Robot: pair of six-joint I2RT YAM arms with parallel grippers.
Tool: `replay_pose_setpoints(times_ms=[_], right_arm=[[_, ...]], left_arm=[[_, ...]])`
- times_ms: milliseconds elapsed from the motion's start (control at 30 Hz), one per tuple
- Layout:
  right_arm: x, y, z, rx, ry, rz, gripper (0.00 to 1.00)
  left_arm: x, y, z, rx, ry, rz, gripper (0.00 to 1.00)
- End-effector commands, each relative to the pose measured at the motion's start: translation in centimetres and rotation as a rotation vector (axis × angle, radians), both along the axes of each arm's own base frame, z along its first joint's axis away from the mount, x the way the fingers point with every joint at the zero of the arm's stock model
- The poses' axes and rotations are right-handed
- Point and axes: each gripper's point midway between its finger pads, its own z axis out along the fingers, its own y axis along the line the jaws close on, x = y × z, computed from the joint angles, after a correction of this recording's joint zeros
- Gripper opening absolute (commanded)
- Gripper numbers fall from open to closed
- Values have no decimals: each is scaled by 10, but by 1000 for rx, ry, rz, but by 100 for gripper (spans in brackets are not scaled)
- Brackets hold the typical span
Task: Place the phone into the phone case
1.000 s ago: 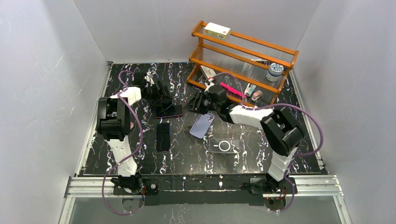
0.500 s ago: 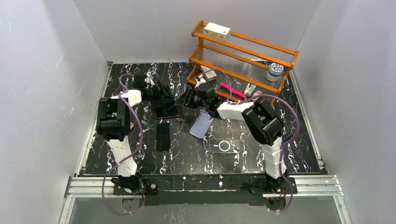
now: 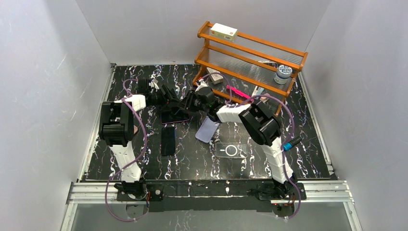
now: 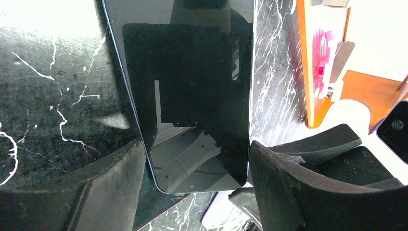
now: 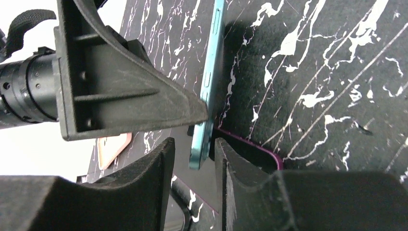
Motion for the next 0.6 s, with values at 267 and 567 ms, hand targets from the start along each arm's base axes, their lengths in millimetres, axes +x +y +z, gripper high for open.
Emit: replay_pose_setpoints(times_ms=[267, 567], right_arm=[[14, 17, 33, 61, -118, -28, 1], [4, -7, 76, 88, -158, -59, 1]], left_arm=[[-13, -12, 37, -66, -34, -32, 54], [-18, -19, 92, -96, -147, -50, 97]])
